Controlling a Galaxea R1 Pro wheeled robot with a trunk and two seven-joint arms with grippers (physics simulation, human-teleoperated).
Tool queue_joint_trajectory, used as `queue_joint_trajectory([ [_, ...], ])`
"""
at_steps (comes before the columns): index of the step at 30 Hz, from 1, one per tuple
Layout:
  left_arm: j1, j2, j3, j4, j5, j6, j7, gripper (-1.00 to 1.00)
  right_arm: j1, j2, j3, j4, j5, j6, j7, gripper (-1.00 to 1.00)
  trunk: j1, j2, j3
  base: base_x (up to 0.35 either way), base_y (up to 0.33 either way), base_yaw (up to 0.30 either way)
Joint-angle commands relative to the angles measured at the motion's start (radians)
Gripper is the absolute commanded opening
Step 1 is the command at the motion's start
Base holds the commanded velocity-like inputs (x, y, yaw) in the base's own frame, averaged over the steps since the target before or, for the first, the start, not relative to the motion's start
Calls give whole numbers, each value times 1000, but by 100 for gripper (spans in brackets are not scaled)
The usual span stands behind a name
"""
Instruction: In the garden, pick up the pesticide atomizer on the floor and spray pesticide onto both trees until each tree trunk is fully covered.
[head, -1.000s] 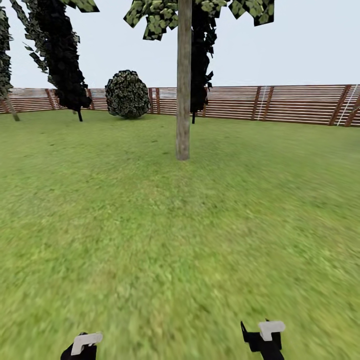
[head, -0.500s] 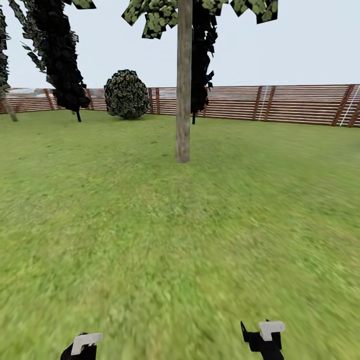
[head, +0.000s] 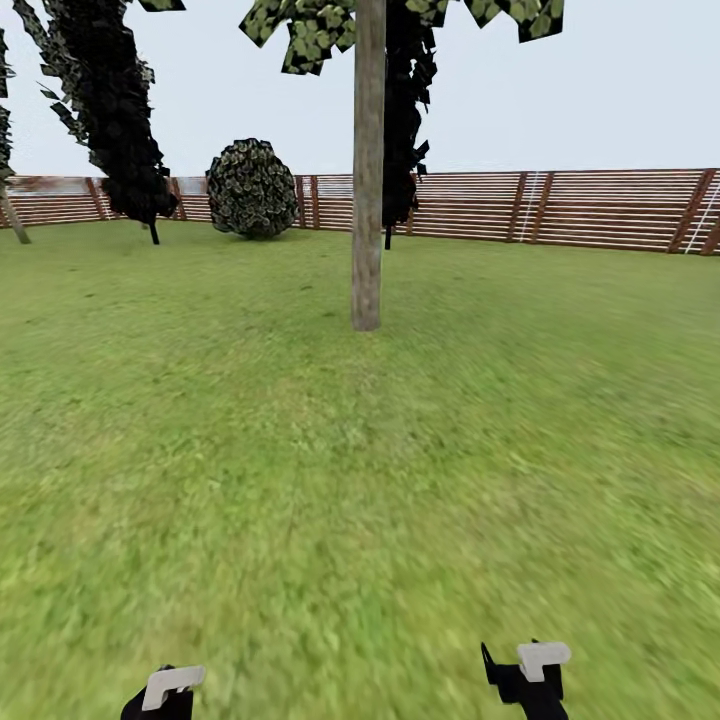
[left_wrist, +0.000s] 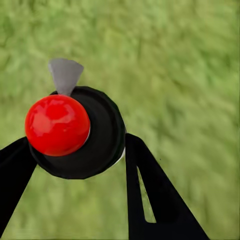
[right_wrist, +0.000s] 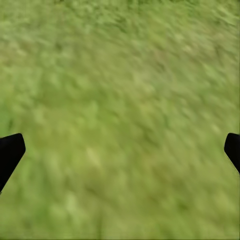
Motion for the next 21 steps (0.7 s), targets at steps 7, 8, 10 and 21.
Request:
queue_joint_trajectory([
  [7,-1,0,0,0,6,-3,-1,-100,-1,0,-1,1,5,-3,0,100,0,0,-1,337,0,0],
  [8,-1,0,0,0,6,-3,-1,-100,-1,0,-1,1,5,-3,0,100,0,0,-1,337,0,0],
  [10,-1,0,0,1,6,-3,-1,-100,-1,0,-1,1,5,-3,0,100,0,0,-1,337,0,0],
  [21,-1,0,0,1,6,-3,-1,-100,-1,0,-1,1,5,-3,0,100,0,0,-1,337,0,0],
])
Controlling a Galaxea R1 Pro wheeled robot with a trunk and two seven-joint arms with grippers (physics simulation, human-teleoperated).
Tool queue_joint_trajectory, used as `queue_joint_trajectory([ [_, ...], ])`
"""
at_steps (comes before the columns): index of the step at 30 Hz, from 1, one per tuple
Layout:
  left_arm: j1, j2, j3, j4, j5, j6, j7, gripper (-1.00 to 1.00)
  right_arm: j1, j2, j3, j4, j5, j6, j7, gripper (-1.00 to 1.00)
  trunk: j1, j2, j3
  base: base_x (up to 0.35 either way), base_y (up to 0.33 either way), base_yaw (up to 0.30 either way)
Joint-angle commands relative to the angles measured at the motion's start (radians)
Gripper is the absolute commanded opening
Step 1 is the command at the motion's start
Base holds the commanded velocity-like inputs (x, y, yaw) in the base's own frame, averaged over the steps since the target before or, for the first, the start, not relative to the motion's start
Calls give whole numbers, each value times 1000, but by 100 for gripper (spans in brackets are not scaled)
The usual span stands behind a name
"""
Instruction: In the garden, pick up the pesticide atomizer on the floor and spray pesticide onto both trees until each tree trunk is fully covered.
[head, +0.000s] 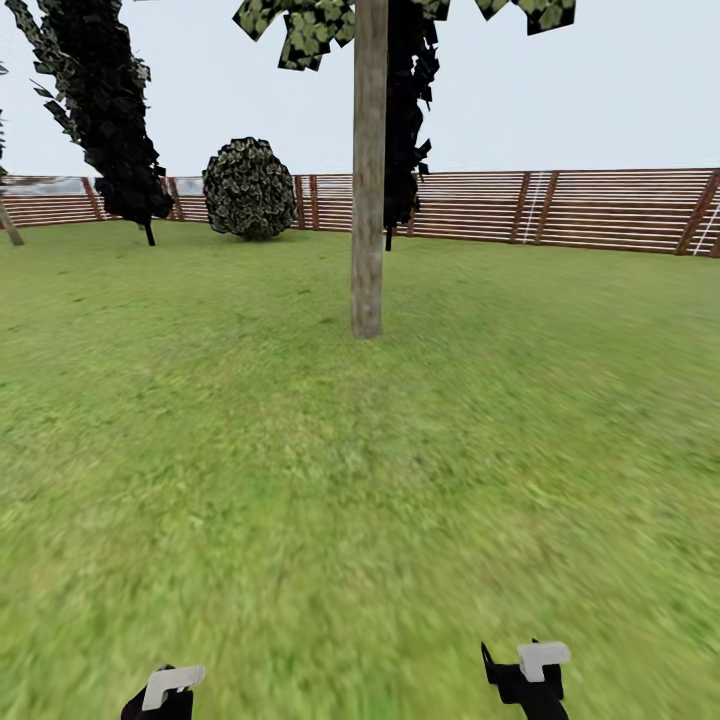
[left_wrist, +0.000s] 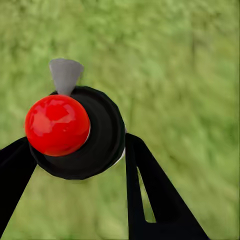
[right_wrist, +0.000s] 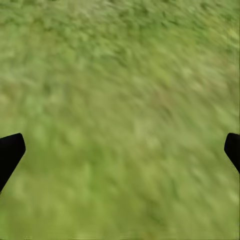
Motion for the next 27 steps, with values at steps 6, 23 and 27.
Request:
queue_joint_trajectory([
  [6,-1,0,0,0,6,-3,0,-100,-1,0,-1,1,5,-3,0,100,0,0,-1,337,0,0],
  [23,-1,0,0,0,6,-3,0,-100,-1,0,-1,1,5,-3,0,100,0,0,-1,337,0,0],
  [27,-1,0,0,0,6,-3,0,-100,-1,0,-1,1,5,-3,-1,100,0,0,-1,337,0,0],
])
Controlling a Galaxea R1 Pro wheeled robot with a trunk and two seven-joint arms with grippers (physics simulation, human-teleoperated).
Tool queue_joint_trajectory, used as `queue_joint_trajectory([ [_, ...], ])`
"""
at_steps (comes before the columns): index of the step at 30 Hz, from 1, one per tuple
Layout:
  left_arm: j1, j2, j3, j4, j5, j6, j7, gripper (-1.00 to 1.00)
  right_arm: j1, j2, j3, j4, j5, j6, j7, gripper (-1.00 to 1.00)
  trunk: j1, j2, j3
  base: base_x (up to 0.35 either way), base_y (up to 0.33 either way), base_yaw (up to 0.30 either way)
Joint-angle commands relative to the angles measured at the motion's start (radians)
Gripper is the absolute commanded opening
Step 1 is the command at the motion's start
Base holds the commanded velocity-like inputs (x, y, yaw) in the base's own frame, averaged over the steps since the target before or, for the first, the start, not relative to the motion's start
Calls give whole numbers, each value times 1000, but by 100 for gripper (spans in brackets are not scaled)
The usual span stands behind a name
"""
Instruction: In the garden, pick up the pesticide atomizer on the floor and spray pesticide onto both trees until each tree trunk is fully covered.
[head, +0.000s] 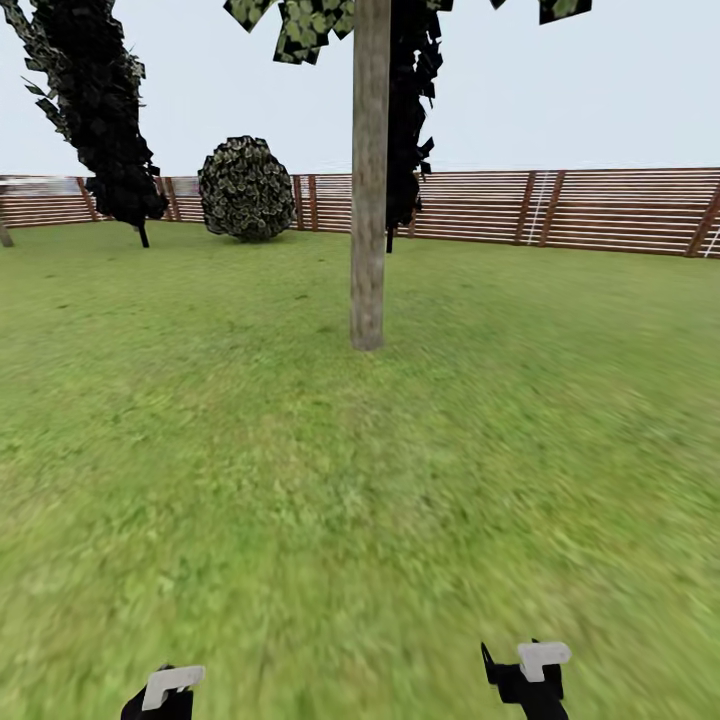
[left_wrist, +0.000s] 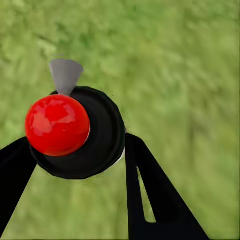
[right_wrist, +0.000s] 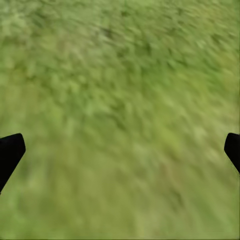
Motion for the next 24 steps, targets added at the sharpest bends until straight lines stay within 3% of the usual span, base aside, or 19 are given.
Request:
queue_joint_trajectory([
  [1,0,0,0,1,6,-3,0,-100,-1,0,-1,1,5,-3,0,100,0,0,-1,337,0,0],
  [24,0,0,0,1,6,-3,0,-100,-1,0,-1,1,5,-3,0,100,0,0,-1,337,0,0],
])
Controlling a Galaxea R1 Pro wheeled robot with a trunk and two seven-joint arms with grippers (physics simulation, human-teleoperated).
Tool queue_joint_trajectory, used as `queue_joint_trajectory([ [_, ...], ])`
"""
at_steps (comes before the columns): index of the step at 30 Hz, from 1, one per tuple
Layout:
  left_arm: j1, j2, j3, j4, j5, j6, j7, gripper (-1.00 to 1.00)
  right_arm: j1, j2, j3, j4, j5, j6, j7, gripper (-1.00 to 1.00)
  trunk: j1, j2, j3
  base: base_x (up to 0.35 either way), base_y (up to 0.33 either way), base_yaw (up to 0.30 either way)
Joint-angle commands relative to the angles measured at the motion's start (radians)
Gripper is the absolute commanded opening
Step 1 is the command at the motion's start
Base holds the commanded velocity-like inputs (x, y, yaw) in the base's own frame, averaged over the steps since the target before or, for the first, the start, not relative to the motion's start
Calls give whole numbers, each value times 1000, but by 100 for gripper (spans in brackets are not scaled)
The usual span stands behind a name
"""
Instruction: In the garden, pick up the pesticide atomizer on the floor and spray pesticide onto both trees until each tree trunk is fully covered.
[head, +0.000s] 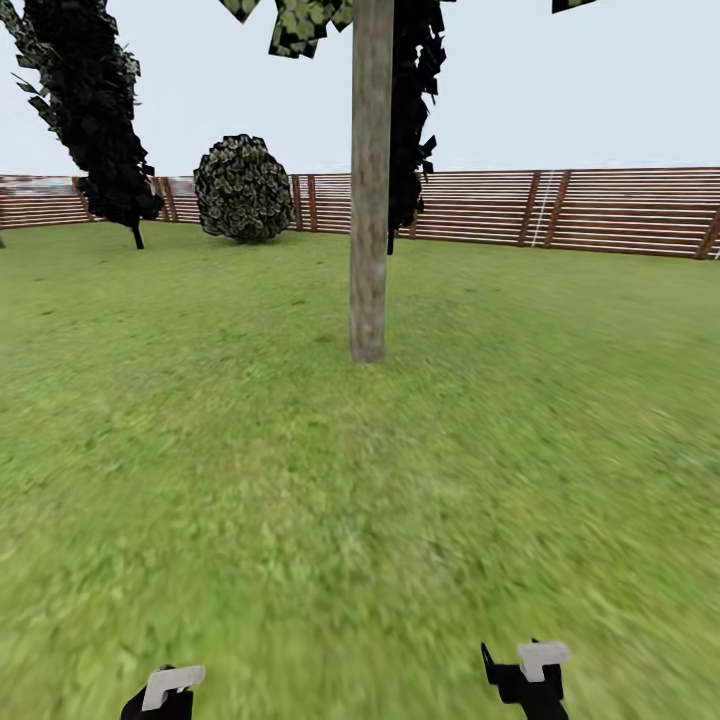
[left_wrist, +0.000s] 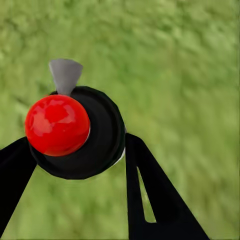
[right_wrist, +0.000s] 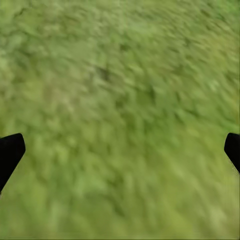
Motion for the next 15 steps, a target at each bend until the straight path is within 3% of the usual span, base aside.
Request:
queue_joint_trajectory([
  [1,-1,0,0,1,6,-3,-1,-100,-1,0,-1,1,5,-3,0,100,0,0,-1,337,0,0],
  [15,-1,0,0,0,6,-3,-1,-100,-1,0,-1,1,5,-3,-1,100,0,0,-1,337,0,0],
])
